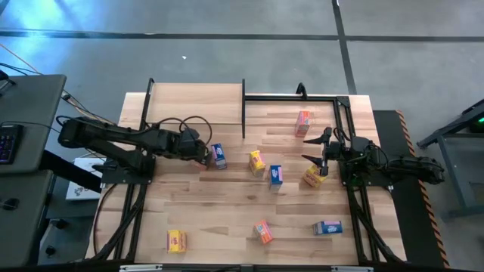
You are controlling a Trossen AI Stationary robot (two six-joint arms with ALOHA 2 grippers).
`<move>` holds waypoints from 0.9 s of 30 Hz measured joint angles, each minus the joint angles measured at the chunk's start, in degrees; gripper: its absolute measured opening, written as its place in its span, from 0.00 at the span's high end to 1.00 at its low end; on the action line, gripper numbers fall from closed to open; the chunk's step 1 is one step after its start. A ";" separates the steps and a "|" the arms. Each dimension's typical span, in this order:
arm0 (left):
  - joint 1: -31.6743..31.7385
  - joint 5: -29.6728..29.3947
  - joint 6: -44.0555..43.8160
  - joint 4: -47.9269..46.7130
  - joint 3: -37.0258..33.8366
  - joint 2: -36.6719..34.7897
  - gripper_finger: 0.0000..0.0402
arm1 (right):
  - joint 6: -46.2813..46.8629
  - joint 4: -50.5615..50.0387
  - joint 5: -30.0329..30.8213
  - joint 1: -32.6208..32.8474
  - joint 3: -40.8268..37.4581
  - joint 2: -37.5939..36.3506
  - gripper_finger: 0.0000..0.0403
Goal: Stack cereal on shelf
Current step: Put the middle left orange cereal box on the shelf
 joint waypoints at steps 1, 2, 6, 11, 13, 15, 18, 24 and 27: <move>0.16 0.07 0.45 0.02 0.00 -0.02 0.57 | 0.00 0.00 0.00 -0.01 -0.01 -0.01 0.38; 0.30 0.13 0.69 0.01 0.00 0.00 0.57 | 0.00 0.00 0.01 0.00 -0.01 0.00 0.38; 1.01 0.40 2.14 -0.02 0.00 0.00 0.57 | -0.01 0.00 0.01 -0.02 -0.02 0.00 0.38; 2.11 2.08 5.31 -0.02 0.00 -0.96 0.60 | 0.00 0.00 0.01 -0.01 -0.01 0.00 0.38; 2.51 2.90 7.14 0.06 0.00 -1.62 0.63 | 0.01 0.00 -0.01 0.00 0.00 0.00 0.38; 2.78 3.06 9.42 0.02 0.00 -2.55 0.66 | 0.01 0.00 0.00 0.00 -0.01 -0.01 0.38; 3.15 3.10 12.41 0.09 0.00 -4.26 0.69 | 0.01 0.00 -0.01 -0.01 -0.01 -0.01 0.38; 3.21 3.13 17.44 -0.01 0.00 -8.74 0.70 | -0.01 0.00 -0.01 0.00 -0.01 0.00 0.38; 3.21 3.12 20.49 0.00 0.00 -11.69 0.70 | 0.00 0.00 0.00 -0.01 -0.01 -0.01 0.38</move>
